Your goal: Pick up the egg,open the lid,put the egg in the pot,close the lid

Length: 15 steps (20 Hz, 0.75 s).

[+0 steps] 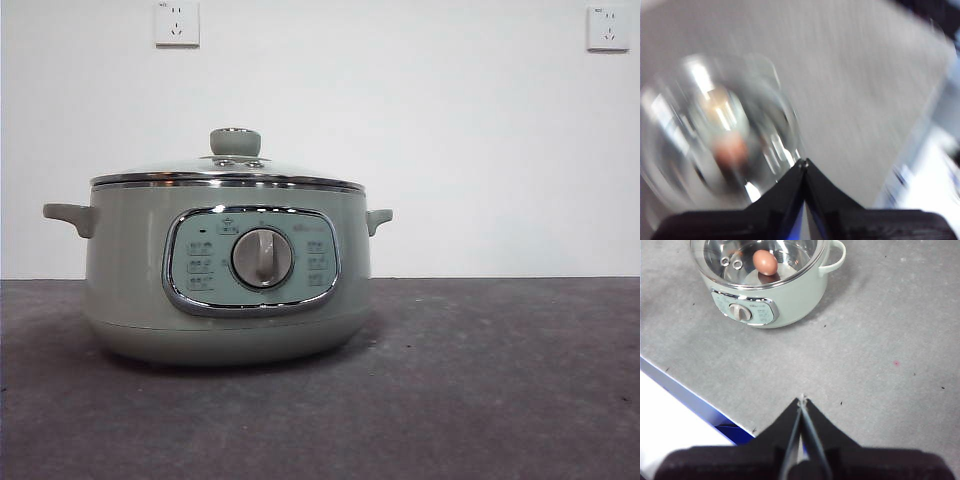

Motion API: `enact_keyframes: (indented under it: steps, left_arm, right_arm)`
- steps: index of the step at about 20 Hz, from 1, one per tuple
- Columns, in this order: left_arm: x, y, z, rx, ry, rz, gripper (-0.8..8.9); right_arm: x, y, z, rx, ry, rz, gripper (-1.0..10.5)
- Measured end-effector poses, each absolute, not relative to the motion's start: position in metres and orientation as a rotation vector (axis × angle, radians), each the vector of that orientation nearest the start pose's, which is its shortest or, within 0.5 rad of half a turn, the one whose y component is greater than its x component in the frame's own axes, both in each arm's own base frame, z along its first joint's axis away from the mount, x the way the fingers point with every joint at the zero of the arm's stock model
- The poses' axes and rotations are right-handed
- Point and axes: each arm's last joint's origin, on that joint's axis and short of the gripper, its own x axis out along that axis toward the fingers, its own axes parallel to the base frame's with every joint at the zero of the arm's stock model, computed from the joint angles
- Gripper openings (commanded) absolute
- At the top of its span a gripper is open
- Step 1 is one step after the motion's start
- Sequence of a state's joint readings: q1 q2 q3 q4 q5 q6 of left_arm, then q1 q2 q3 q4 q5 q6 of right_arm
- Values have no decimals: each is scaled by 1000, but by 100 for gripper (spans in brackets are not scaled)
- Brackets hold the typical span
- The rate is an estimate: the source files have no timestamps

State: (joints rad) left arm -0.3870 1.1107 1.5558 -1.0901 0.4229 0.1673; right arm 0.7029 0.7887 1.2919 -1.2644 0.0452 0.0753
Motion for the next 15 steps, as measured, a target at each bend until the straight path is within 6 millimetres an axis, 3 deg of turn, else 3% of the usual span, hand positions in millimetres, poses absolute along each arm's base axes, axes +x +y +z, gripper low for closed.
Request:
enact_keyframes:
  steps: [2, 4, 6, 8, 12, 15]
  left_arm:
    - [150, -65, 463, 161, 311, -813, -4]
    - [131, -50, 472, 180, 52, -810, -4]
    - [114, -37, 460, 208, -84, -750, -4]
    - [100, -25, 428, 217, -92, -632, -4]
    - [93, -12, 343, 214, 3, -380, -4]
    - [91, -11, 288, 199, -12, -342, -4]
  right_arm:
    - [69, 57, 395, -213, 743, 597, 1]
    - [69, 57, 395, -213, 743, 597, 1]
    - [70, 57, 395, -214, 744, 597, 1]
    - [69, 57, 395, -214, 743, 597, 1]
    - [70, 57, 395, -214, 744, 597, 1]
    - [69, 57, 395, -214, 743, 597, 1]
